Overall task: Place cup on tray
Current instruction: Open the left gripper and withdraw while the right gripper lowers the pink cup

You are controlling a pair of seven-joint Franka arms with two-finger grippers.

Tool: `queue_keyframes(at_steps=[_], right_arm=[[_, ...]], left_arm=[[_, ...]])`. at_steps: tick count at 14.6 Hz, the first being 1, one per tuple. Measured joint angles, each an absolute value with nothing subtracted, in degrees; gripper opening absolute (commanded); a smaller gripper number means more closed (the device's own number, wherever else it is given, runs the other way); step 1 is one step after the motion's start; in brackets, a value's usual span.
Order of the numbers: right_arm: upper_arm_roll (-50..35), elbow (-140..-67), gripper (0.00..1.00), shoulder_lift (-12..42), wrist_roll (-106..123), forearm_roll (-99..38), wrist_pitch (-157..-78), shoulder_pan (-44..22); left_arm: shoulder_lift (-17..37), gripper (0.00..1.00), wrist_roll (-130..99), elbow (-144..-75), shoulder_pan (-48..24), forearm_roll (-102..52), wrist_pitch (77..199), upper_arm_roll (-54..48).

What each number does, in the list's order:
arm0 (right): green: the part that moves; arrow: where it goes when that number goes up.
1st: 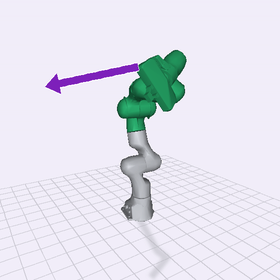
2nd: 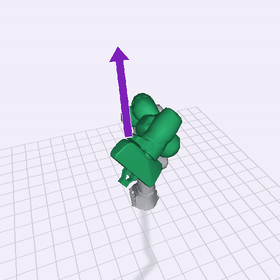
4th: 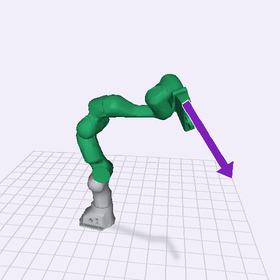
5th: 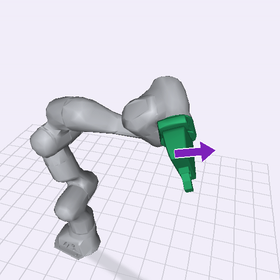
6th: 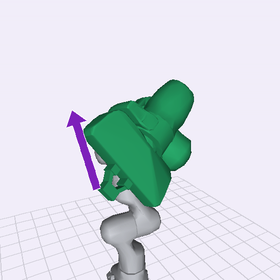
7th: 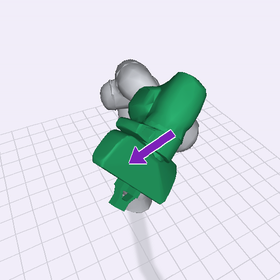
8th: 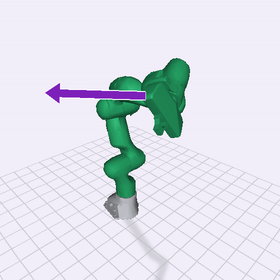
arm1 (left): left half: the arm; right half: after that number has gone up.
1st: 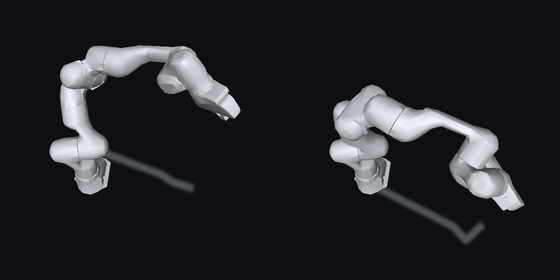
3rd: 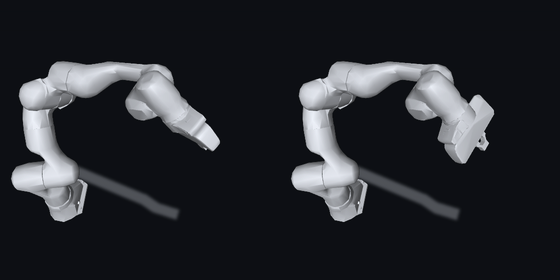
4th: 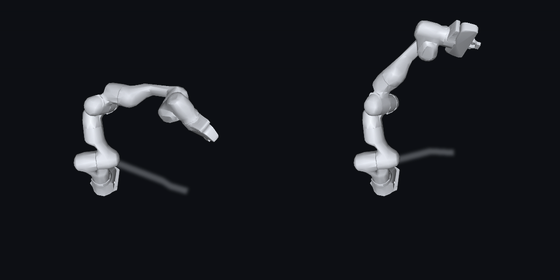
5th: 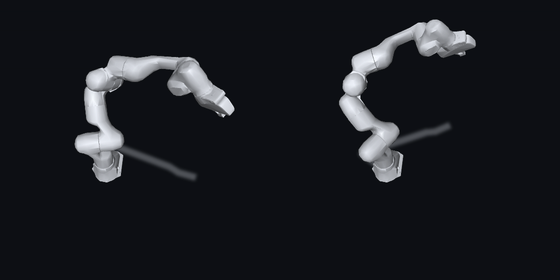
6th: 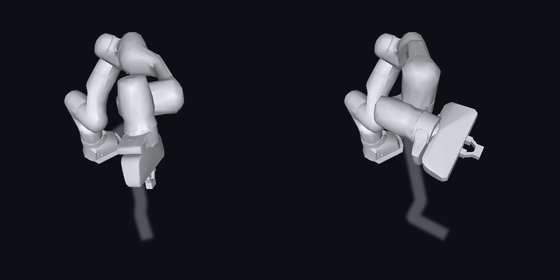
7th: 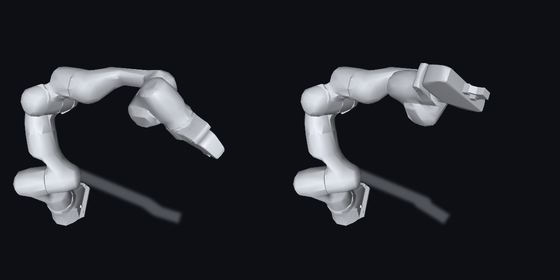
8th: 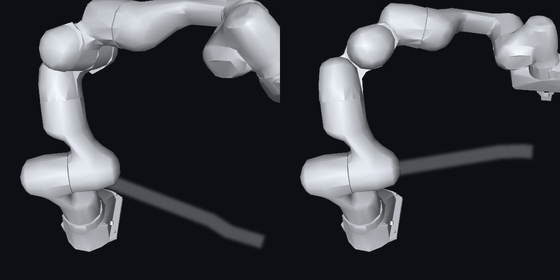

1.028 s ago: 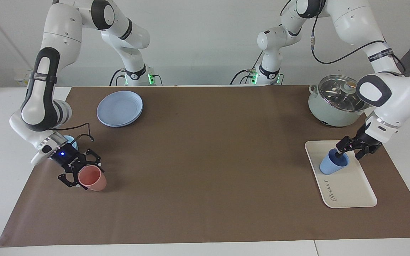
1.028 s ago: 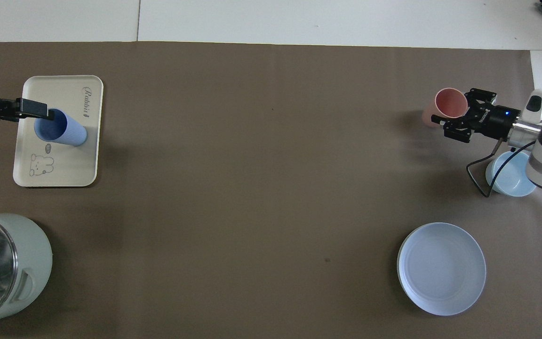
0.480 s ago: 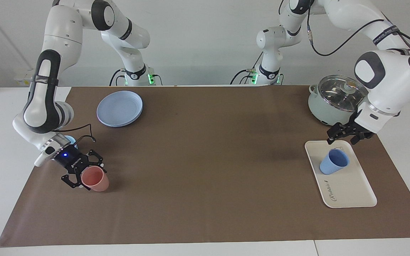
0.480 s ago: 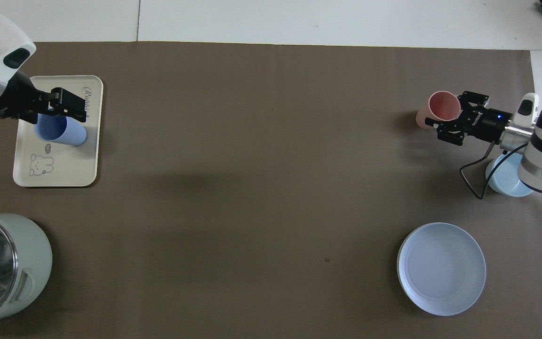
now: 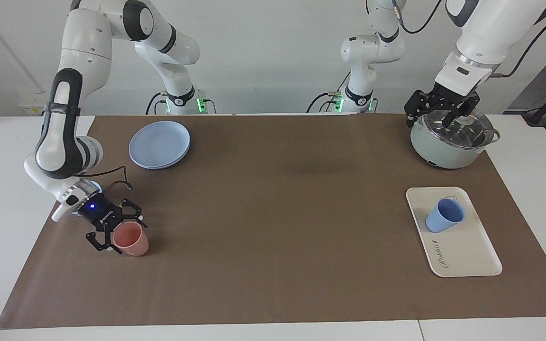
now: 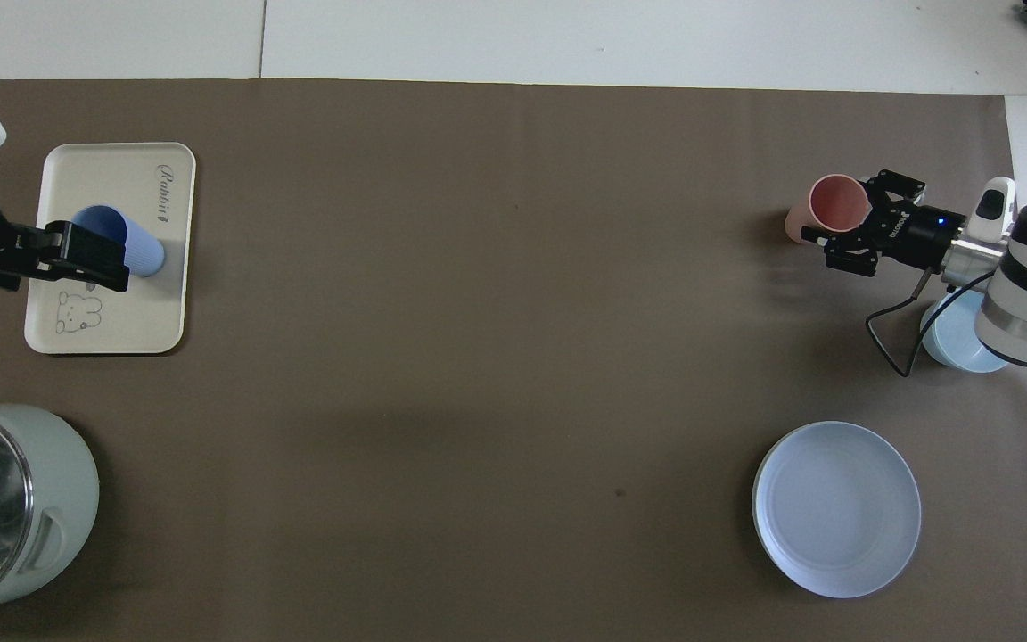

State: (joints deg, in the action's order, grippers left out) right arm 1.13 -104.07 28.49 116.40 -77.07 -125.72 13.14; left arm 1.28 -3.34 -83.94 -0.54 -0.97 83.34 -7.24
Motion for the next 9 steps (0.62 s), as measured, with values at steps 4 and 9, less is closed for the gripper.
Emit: queue_keyframes(at_steps=[4,9], right_arm=[[1.2,-103.66,1.0,27.94,116.4,-77.16,-124.65,13.21],[1.16,-102.91,1.0,22.81,111.28,-72.75,-124.38,12.9]], left_arm=[[-0.38,1.0,-3.34,-85.41,-0.54,-0.96,83.61,-7.23],[-0.38,1.0,-3.34,-85.83,-0.43,1.15,85.73,-6.82]])
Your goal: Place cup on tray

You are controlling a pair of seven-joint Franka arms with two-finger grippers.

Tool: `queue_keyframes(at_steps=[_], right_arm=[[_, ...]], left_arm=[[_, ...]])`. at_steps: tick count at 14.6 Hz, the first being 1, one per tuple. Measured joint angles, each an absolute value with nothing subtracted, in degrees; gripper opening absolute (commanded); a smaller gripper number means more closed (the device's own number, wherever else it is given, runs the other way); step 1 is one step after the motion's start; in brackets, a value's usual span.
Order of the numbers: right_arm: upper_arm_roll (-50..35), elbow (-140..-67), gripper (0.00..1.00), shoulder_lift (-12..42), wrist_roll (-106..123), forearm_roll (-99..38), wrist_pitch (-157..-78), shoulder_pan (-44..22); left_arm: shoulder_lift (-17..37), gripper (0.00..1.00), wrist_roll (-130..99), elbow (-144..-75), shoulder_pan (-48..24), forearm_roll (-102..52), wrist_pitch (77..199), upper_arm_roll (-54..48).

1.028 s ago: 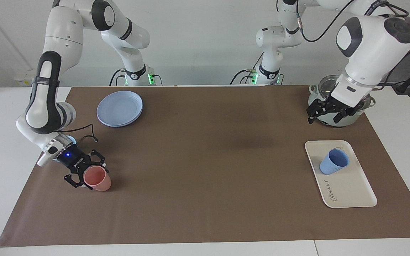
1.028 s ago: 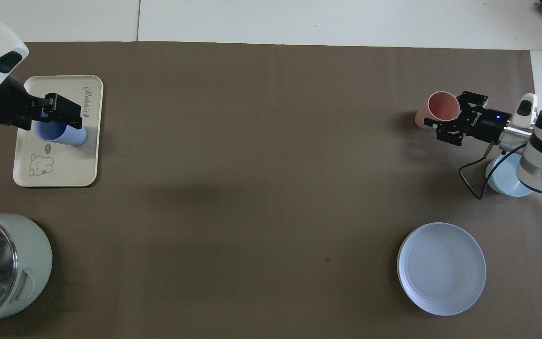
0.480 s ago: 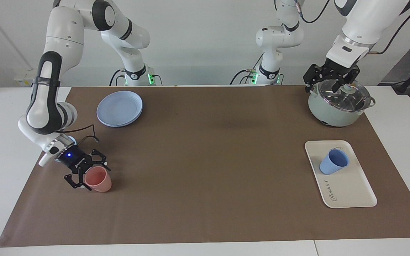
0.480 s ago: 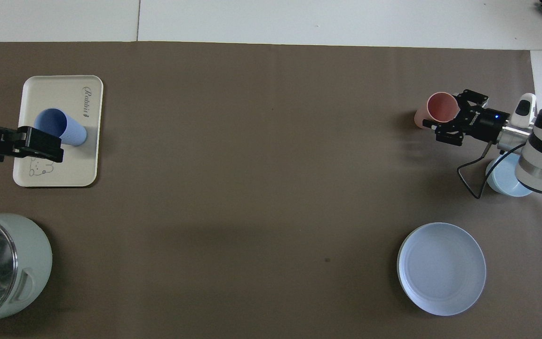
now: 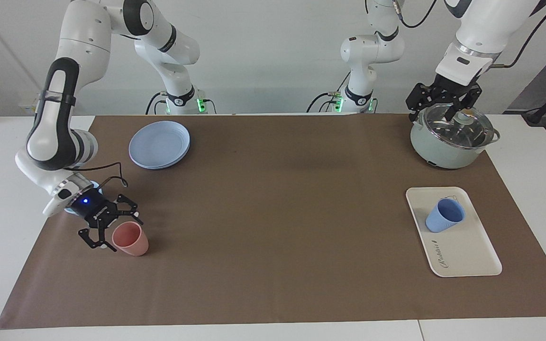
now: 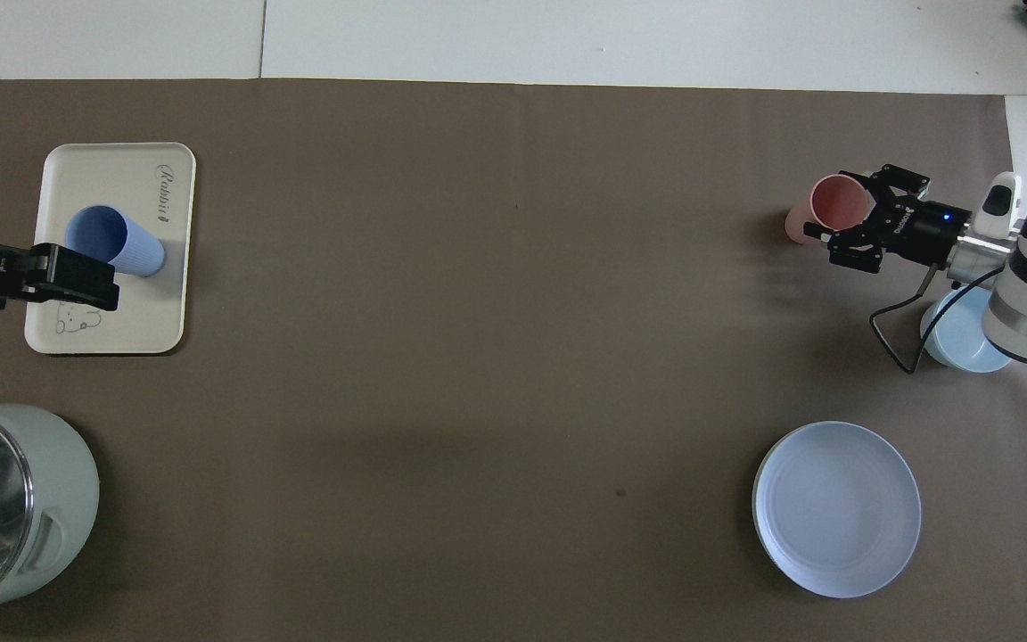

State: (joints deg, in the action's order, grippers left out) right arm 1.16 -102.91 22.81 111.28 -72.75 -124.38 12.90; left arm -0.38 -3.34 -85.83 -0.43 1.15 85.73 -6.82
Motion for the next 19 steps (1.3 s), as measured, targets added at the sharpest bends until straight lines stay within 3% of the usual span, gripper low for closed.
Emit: queue_keyframes(at_steps=[5,11,15,19], right_arm=[[1.19,-102.01,1.0,11.9,82.73,-52.73,-126.6,8.23],[1.09,-102.29,1.0,5.55,37.24,-15.86,-128.79,-0.19],[0.91,-102.3,1.0,1.29,9.79,-0.32,-118.07,-1.64],[1.57,-100.55,1.0,-5.33,3.44,1.05,-104.41,-0.89]], left_arm=[[-0.47,1.0,-0.97,-87.51,2.07,1.48,87.81,-5.86],[-1.15,1.0,-2.18,-88.89,1.83,1.48,88.05,-6.73],[-1.46,1.0,-2.29,-89.47,1.73,1.48,88.14,-6.96],[-1.48,1.0,-2.31,-89.54,1.68,1.48,88.15,-7.16]])
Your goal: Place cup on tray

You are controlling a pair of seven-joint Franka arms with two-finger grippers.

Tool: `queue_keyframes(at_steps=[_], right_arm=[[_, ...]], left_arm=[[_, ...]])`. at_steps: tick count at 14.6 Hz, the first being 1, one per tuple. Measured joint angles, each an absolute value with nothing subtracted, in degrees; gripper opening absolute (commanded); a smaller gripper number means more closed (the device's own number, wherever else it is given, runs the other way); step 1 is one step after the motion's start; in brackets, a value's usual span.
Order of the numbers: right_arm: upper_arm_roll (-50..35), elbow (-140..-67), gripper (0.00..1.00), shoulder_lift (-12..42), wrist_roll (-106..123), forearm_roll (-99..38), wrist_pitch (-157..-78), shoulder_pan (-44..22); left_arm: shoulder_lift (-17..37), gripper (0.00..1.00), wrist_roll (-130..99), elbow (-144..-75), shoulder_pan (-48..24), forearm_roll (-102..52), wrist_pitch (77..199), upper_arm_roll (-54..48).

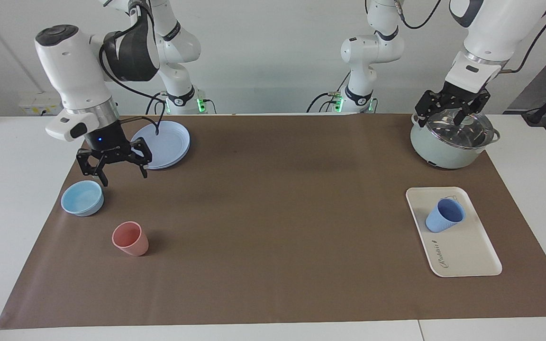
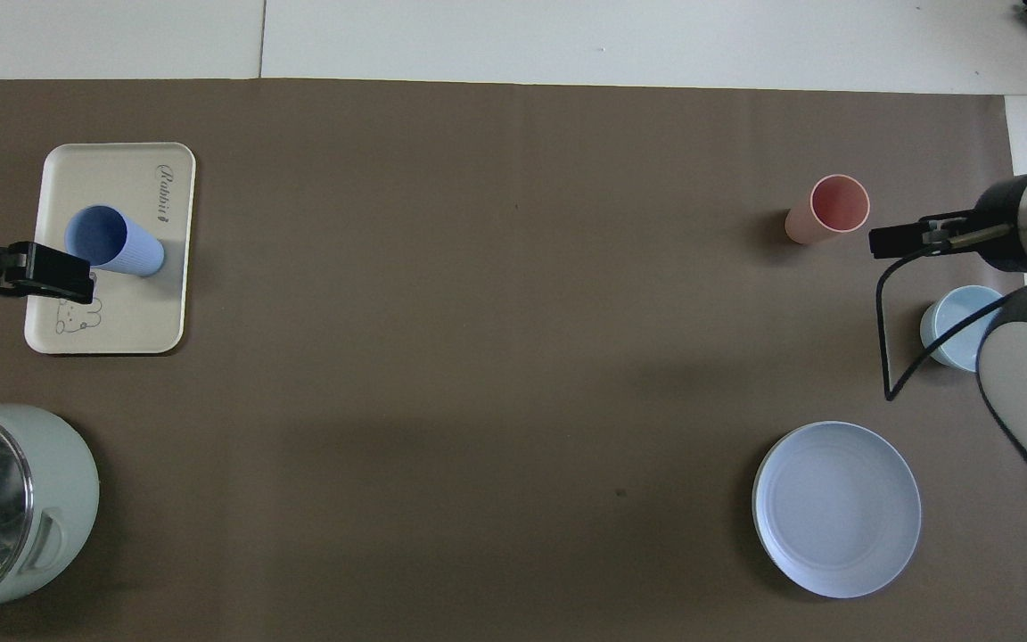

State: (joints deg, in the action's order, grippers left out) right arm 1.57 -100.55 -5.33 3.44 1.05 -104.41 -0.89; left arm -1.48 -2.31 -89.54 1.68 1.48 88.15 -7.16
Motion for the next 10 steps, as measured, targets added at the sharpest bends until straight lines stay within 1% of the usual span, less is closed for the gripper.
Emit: queue_keyframes(at_steps=[2,4,10], right_arm=[[2.22,-97.02,1.0,-7.24,0.35,0.58,-95.24,-0.04],[2.42,-94.5,1.0,-7.64,-2.19,-0.14,-89.77,0.88],[1.95,-95.21,1.0,-7.1,-3.24,-0.74,-88.43,0.86]], left_arm=[[-1.48,1.0,-2.33,-89.58,1.68,1.48,88.14,-7.16],[-1.48,1.0,-2.38,-89.64,1.68,1.48,88.08,-7.16],[-1.61,1.0,-2.5,-89.64,1.68,1.48,87.99,-7.16]])
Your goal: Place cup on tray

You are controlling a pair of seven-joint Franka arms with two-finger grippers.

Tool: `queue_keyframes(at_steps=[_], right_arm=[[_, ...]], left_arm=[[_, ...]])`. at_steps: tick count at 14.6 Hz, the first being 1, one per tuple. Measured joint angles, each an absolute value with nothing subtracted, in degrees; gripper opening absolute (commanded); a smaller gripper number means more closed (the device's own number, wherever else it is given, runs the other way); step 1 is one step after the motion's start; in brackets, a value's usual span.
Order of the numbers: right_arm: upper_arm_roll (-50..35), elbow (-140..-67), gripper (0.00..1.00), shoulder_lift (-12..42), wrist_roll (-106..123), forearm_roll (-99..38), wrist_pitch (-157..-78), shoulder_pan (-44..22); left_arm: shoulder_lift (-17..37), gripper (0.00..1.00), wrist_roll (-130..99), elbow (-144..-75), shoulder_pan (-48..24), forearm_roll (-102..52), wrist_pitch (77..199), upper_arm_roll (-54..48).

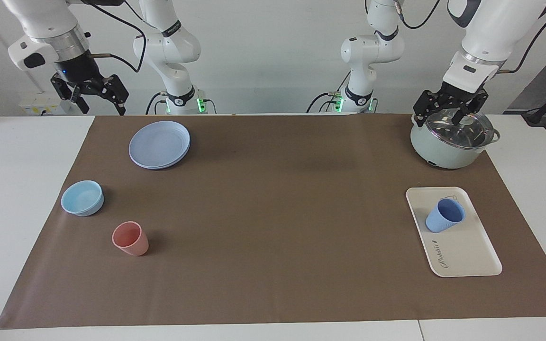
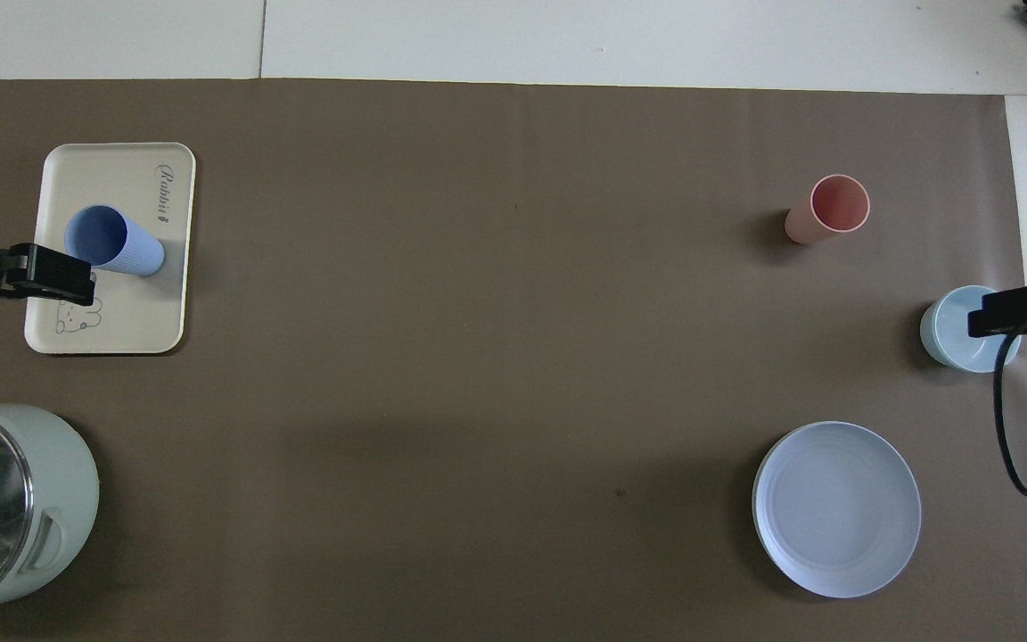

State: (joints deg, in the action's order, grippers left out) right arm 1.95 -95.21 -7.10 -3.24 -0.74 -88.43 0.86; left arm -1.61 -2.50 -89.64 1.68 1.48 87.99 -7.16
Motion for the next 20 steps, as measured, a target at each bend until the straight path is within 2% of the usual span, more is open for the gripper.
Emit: queue_keyframes(at_steps=[9,20], right_arm=[[1.02,-95.27,1.0,-5.03,-5.46,-0.04,-88.46,-0.7],[1.01,-94.96,1.0,-5.0,-5.4,0.25,-88.43,-0.72]], left_arm=[[-1.68,1.0,-2.51,-89.64,1.66,1.47,88.04,-7.21],[-1.71,1.0,-2.51,-89.68,1.64,1.47,87.69,-7.22]])
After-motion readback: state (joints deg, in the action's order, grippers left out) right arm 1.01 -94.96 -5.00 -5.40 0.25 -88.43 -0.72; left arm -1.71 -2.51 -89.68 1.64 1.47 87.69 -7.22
